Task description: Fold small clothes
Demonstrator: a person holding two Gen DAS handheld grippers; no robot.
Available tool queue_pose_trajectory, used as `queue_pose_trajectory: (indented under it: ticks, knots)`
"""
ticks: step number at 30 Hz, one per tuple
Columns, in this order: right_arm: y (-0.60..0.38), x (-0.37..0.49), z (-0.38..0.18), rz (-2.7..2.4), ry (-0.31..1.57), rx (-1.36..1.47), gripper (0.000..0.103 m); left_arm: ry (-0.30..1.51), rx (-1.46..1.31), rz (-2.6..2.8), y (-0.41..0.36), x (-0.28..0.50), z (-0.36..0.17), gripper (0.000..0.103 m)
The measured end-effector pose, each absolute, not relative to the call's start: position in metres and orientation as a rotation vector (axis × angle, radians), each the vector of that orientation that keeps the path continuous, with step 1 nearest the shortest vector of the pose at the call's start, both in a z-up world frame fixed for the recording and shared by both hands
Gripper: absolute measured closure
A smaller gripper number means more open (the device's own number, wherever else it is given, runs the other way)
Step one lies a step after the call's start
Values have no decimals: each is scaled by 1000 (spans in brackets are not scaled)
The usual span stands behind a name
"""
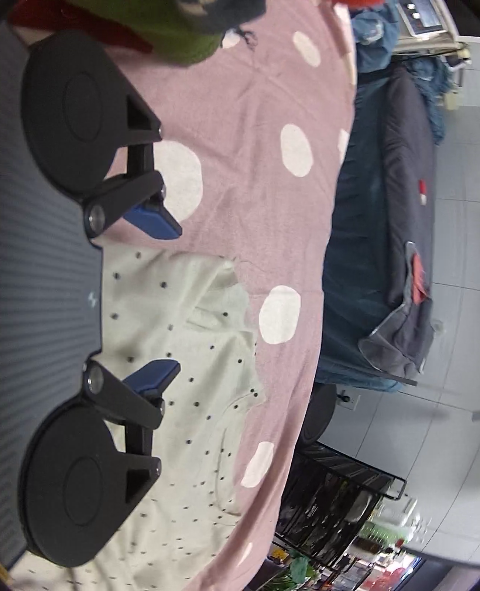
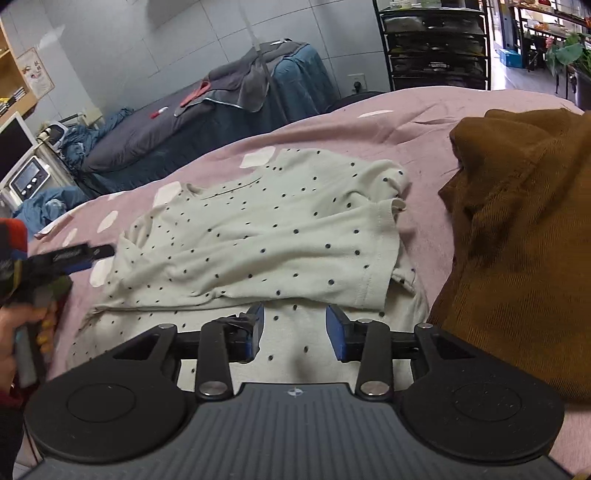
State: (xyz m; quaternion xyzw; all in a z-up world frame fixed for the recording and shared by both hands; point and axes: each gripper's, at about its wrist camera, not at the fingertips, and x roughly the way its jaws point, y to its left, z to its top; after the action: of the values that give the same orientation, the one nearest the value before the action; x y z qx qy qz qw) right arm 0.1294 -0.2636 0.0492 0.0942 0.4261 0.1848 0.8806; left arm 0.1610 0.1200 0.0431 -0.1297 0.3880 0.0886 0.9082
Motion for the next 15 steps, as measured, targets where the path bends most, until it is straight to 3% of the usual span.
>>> queue_pose_trajectory:
  ticks: [4,6,8,10,15]
  knots:
    - [-262,127,43,403,897,229,38,940,-237,165,114,197,32,33]
    - [-262,127,41,411,905,243,38,1003,-240,158,111,213,20,47]
    - [-261,127,40,415,909,239,38,1049,-260,173,115,219,14,79]
    - [-261,127,39,412,910,235,38,1036,-209,171,115,219,18,99]
    - [-264,126,38,414,906,232,38,983,-328,198,144,219,25,100]
